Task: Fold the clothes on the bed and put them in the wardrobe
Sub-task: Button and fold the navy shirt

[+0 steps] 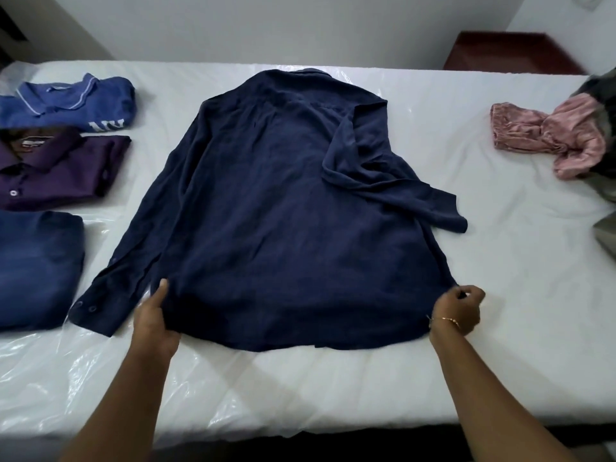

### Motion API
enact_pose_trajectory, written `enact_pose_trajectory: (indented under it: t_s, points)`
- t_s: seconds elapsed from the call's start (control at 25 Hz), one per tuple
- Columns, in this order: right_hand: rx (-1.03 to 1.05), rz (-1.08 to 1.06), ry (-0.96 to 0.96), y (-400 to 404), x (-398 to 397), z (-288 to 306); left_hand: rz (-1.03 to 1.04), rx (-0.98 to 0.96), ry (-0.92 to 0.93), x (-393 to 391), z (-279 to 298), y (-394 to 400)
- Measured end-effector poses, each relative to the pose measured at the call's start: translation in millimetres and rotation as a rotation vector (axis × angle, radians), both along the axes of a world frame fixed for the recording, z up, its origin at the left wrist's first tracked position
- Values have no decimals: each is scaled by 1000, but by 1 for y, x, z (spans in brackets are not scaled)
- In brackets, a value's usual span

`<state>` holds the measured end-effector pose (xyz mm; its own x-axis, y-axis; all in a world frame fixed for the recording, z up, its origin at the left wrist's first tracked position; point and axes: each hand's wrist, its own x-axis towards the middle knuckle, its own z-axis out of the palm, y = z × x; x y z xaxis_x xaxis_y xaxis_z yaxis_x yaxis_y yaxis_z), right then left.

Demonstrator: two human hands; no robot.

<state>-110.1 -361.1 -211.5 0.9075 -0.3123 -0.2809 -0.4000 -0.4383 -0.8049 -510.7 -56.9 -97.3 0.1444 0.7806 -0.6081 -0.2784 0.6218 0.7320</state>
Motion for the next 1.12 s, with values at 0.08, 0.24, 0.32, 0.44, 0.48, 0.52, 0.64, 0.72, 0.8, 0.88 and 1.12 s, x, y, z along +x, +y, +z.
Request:
enact_pose_trajectory:
  t_s: [0.08, 0.24, 0.32, 0.44, 0.48, 0.52, 0.64, 0.72, 0.8, 0.88, 1.12]
  points:
    - [6, 140, -66, 5, 4, -1, 1, -24, 34, 4, -5, -8]
    - [19, 36, -85, -11, 14, -8, 316, 34, 301, 0, -21, -10]
    - [103, -66, -14, -16, 1, -8, 379, 27, 292, 4, -19, -17]
    - [299, -212, 78, -18, -27, 0, 150, -48, 44, 18, 0, -46]
    - [315, -225, 122, -20, -37, 3, 47, -35, 14, 21, 5, -59]
    - [332, -213, 166, -21, -48, 7, -31, -23, 12, 23, 8, -70]
    - [354, -105, 294, -24, -87, 13, -196, -9, 99, 25, 15, -89]
    - [382, 60, 349, -23, -102, 9, -326, 24, 233, 22, 15, -91]
    - [417, 242, 402, -18, -111, 7, -402, 29, 247, 19, 16, -91]
    - [474, 335, 436, -11, -118, 8, -451, 34, 121, 22, 15, -99]
    - [338, 230, 392, -8, -137, -6, -333, -61, 188, 25, -22, -116]
